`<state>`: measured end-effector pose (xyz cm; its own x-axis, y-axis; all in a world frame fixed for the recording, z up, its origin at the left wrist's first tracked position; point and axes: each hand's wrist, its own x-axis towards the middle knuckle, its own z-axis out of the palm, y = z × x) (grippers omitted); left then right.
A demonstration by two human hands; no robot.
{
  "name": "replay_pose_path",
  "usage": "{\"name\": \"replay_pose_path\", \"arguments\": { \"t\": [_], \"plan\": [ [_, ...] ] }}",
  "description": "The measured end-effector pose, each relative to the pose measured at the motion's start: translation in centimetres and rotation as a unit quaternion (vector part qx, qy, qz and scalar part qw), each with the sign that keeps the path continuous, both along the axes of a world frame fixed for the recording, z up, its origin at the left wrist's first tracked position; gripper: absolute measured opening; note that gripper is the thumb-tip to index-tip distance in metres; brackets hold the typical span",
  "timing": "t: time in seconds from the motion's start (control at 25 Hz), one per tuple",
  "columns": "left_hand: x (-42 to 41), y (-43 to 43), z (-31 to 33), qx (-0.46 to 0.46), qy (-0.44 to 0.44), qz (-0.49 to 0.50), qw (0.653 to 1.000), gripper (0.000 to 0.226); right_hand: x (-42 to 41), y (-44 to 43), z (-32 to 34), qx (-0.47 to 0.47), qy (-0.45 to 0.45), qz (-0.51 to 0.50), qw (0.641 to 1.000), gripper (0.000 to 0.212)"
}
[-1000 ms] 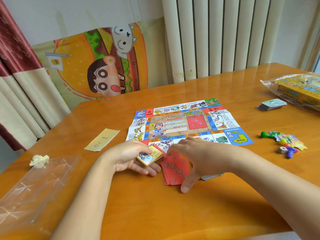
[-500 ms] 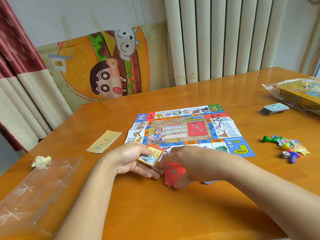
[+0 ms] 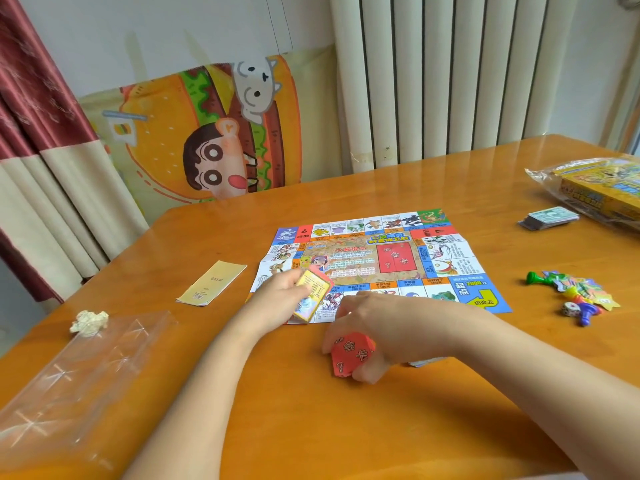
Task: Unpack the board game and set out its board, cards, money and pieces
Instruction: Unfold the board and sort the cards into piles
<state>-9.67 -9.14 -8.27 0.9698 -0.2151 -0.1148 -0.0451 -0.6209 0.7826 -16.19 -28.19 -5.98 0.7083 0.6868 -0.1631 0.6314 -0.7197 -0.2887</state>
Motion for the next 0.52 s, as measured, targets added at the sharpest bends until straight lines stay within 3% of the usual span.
{"name": "replay_pose_path", "arguments": {
  "t": [0.08, 0.28, 0.52],
  "plan": [
    [0.3, -0.4, -0.7, -0.01, 0.02, -0.009, 1.0, 0.033, 0.0, 0.1, 0.0, 0.008, 0.005, -0.002, 1.0, 0.043],
    [0.1, -2.1, -1.0, -0.126, 0.057, 0.065, 0.988, 0.026, -0.1, 0.0, 0.1, 0.02, 0.009, -0.007, 1.0, 0.039],
    [0.4, -3.2, -1.2, -0.128, 0.045, 0.082, 0.987, 0.027, 0.1, -0.2, -0.6, 0.041, 0.011, -0.002, 0.999, 0.038]
  ]
}}
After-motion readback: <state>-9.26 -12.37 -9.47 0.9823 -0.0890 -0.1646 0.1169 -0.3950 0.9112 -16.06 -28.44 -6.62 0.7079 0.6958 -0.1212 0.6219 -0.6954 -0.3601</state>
